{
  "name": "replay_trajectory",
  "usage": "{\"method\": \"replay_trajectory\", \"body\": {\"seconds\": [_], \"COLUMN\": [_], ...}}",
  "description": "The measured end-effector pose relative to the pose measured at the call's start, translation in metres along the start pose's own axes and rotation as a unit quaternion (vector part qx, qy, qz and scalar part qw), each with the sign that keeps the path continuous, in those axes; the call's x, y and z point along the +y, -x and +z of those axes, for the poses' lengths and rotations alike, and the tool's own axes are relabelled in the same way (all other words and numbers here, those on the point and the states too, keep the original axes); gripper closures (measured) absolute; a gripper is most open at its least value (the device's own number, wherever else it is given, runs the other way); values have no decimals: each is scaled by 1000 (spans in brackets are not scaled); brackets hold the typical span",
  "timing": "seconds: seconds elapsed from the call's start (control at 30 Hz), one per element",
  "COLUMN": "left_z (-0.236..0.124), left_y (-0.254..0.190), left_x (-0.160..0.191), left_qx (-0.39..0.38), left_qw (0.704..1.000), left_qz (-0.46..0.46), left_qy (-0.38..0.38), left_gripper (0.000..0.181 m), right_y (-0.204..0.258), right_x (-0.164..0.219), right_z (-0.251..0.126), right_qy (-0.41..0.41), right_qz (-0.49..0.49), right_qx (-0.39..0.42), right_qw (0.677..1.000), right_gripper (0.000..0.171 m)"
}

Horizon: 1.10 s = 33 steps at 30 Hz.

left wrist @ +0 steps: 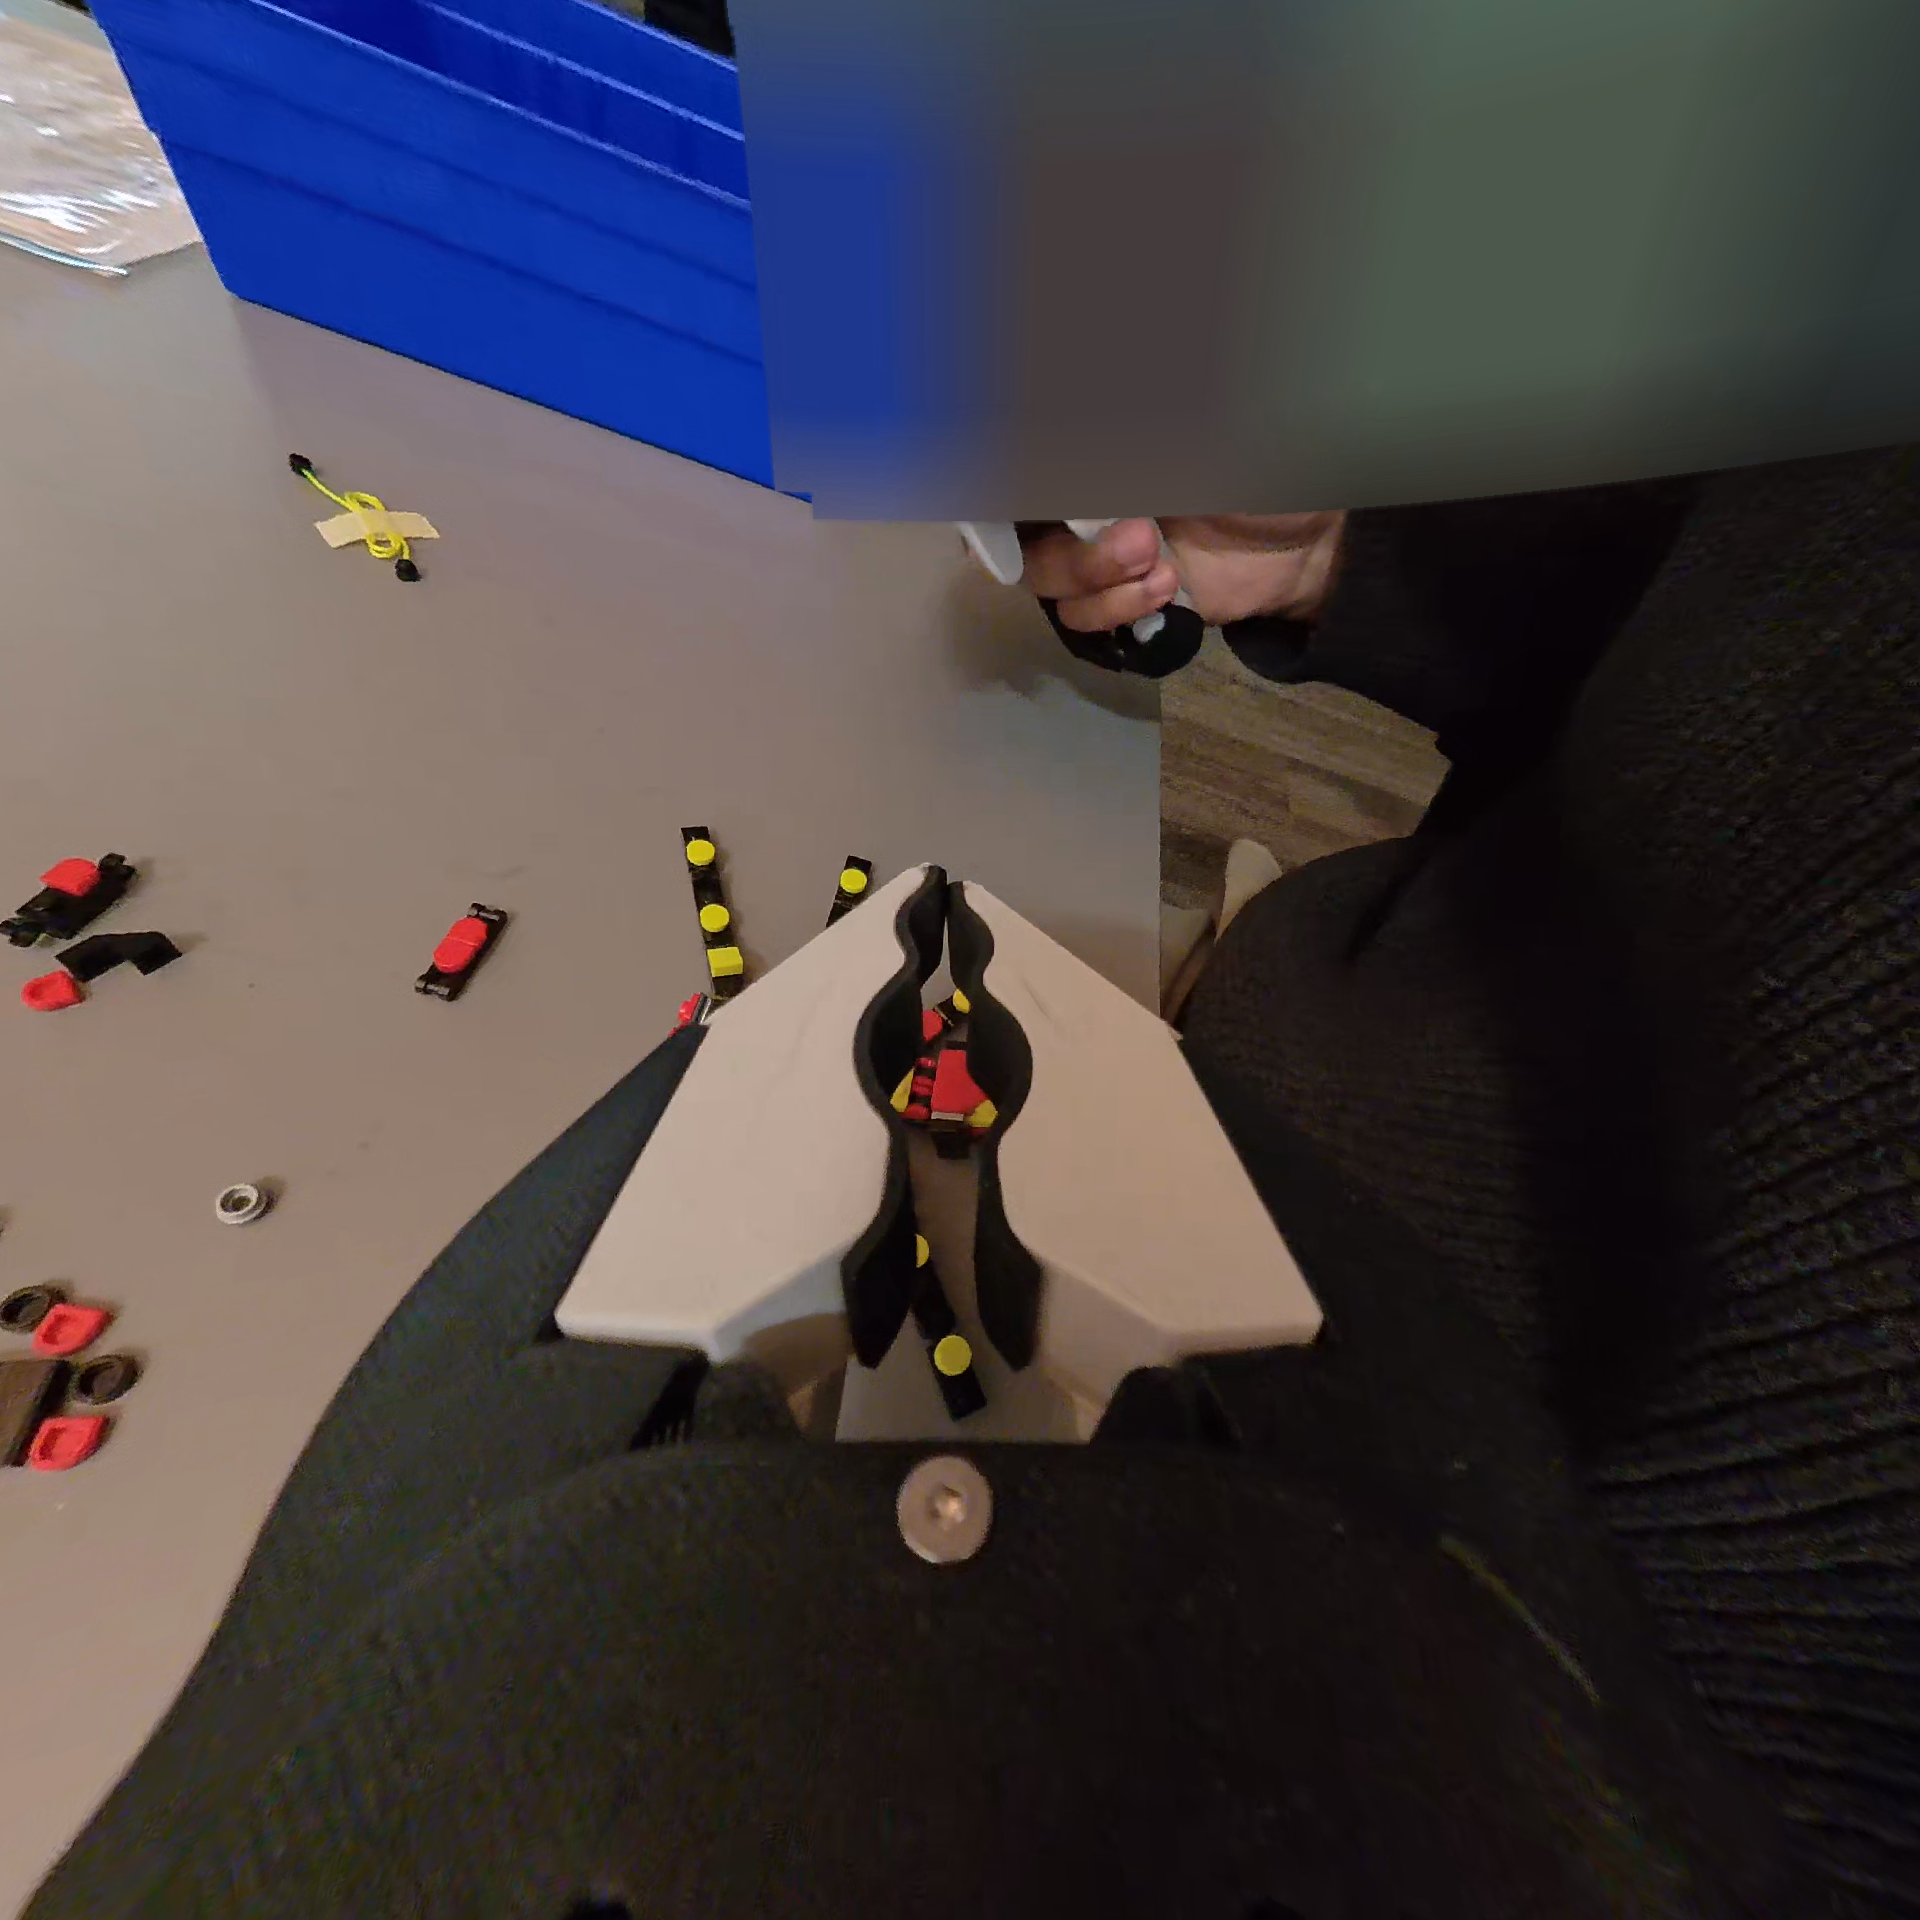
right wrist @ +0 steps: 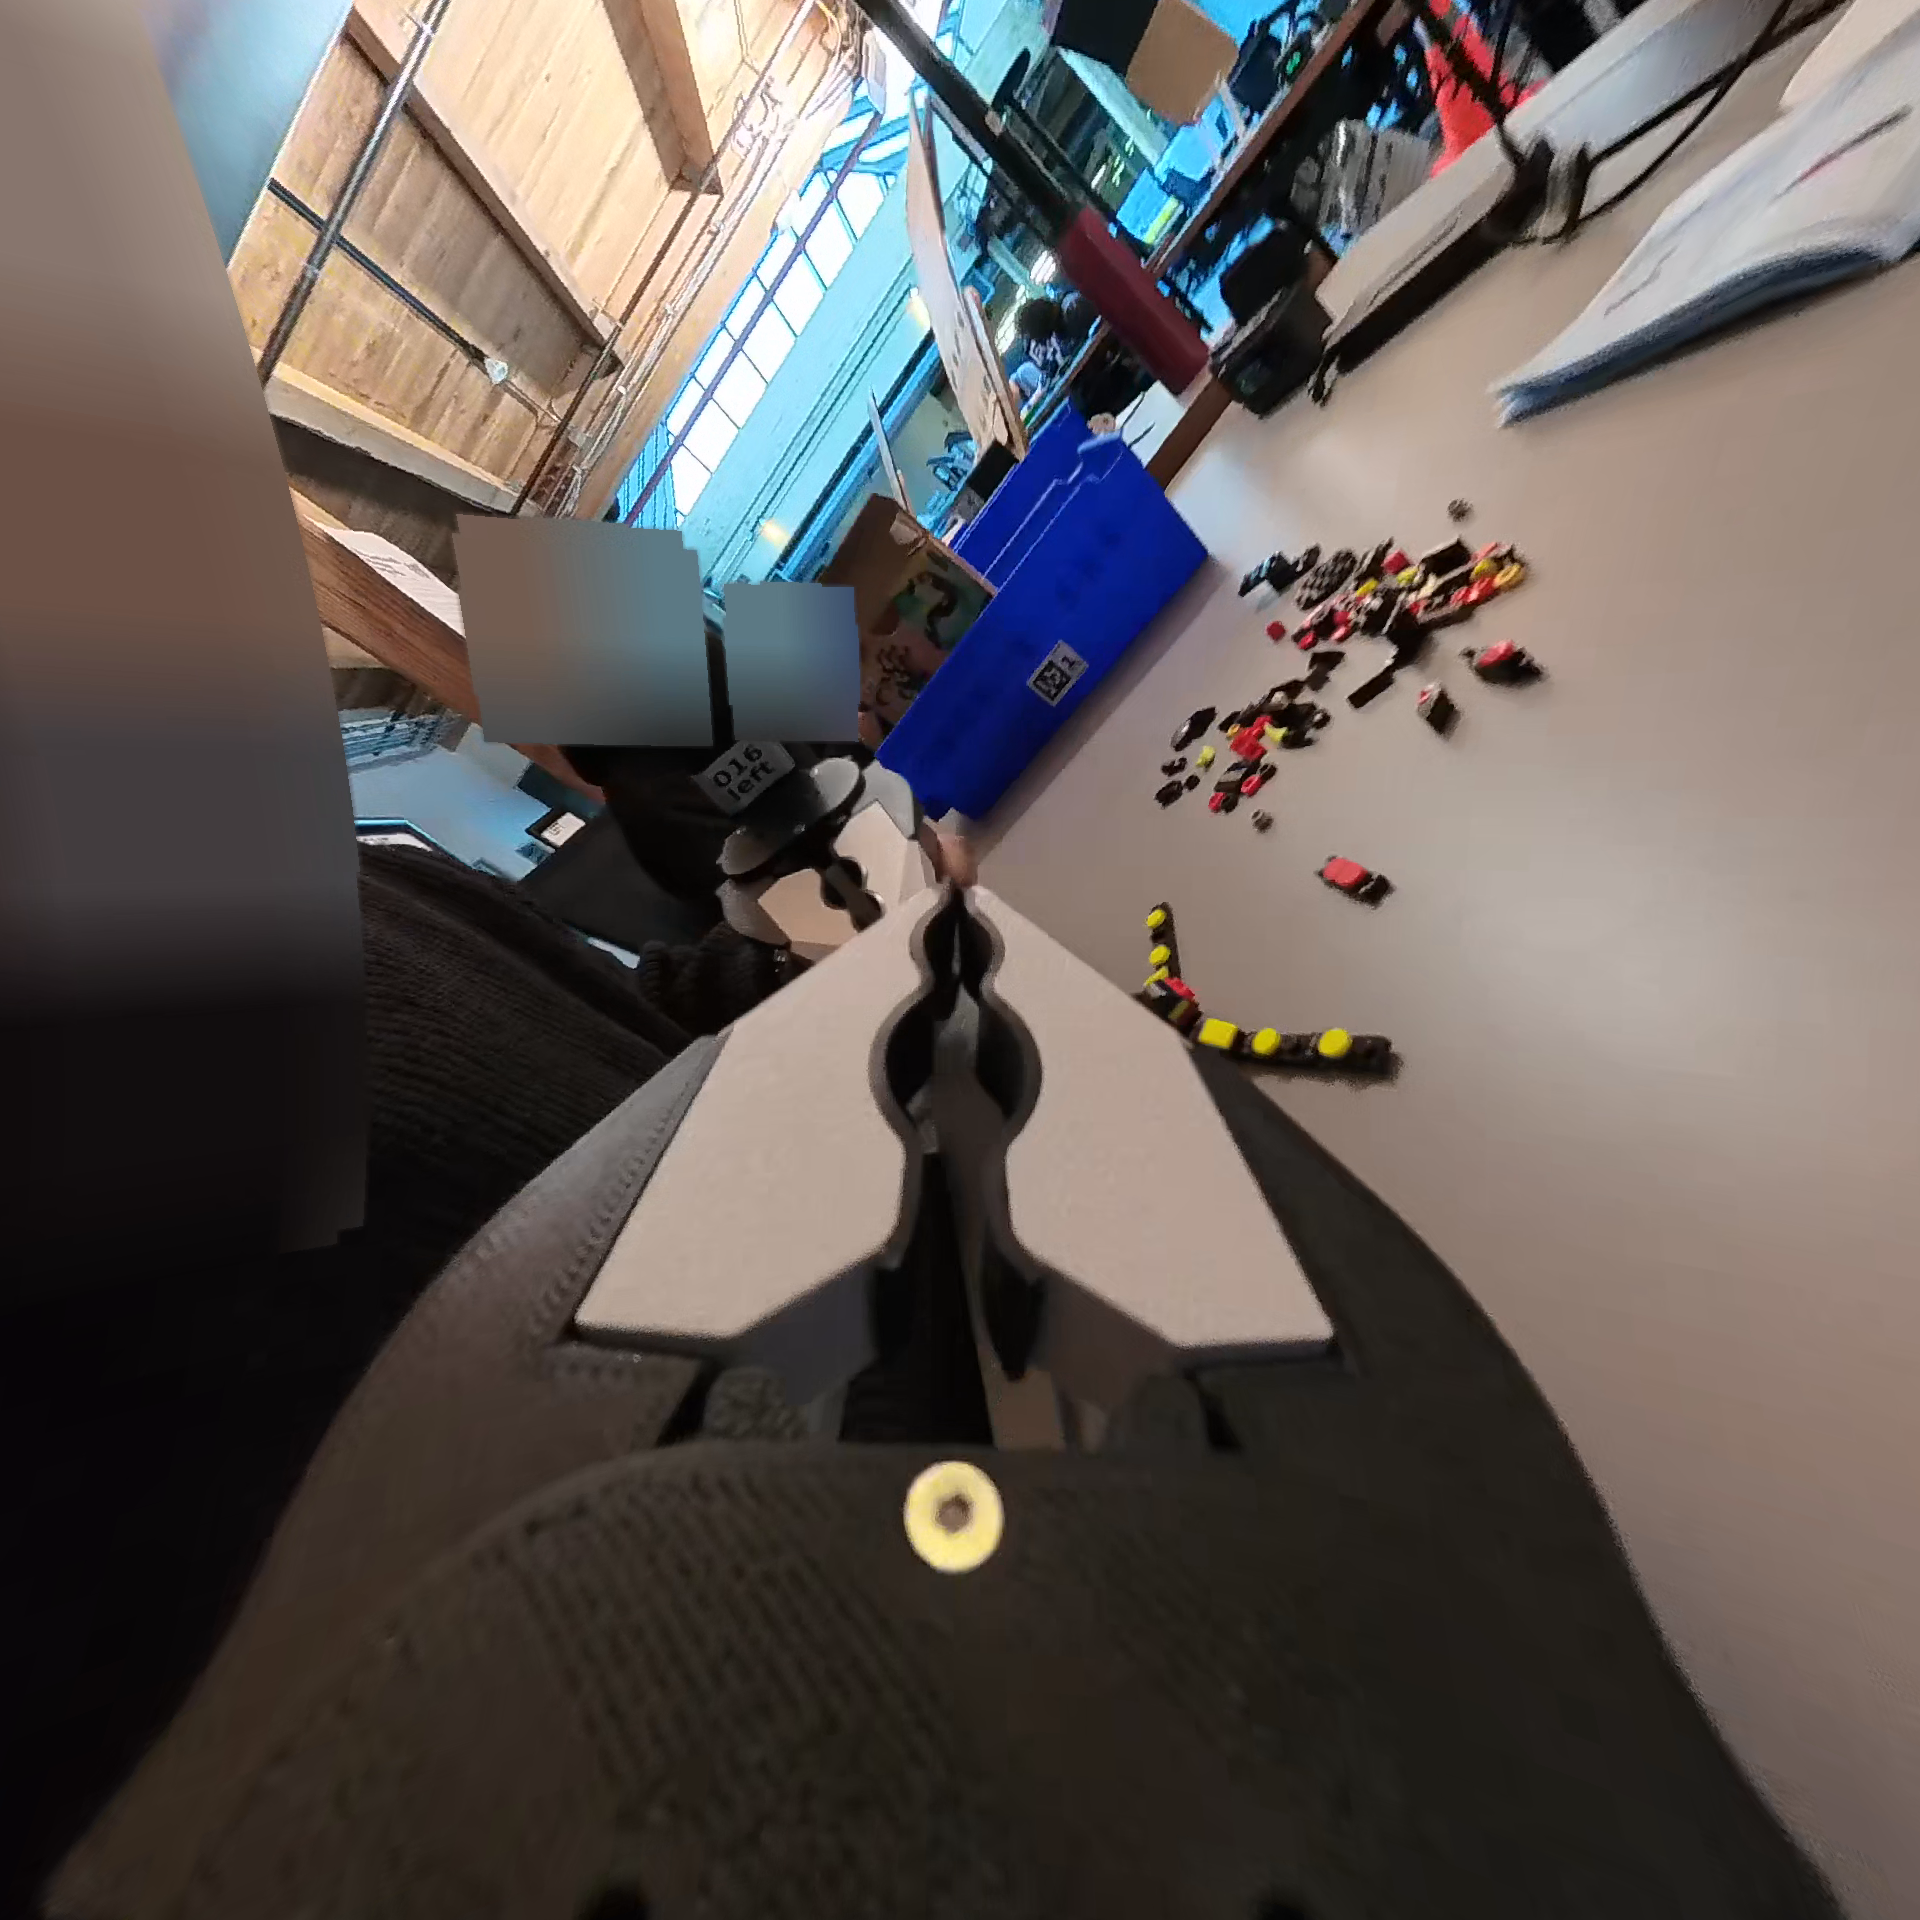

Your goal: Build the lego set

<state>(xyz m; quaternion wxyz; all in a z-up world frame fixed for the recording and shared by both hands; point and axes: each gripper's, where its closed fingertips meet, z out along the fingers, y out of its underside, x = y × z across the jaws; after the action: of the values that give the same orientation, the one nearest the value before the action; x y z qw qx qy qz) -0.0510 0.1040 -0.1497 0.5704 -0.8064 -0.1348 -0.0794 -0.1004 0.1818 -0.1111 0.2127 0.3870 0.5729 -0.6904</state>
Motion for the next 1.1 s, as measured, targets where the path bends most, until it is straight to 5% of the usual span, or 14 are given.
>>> {"method": "replay_trajectory", "body": {"seconds": [0.73,1.1], "left_z": [-5,-21], "left_y": [-2,-82], "left_x": [-8,47], "left_qx": [-7,-69], "left_qw": [998,987], "left_qz": [-30,-123], "left_qy": [-46,-73], "left_gripper": [181,175], "right_y": [24,71], "right_x": [47,141], "right_z": [27,-21], "right_qy": [43,14], "right_qz": [-32,-15], "right_qx": [5,85], "right_qw": [999,996], "right_gripper": [170,168]}}
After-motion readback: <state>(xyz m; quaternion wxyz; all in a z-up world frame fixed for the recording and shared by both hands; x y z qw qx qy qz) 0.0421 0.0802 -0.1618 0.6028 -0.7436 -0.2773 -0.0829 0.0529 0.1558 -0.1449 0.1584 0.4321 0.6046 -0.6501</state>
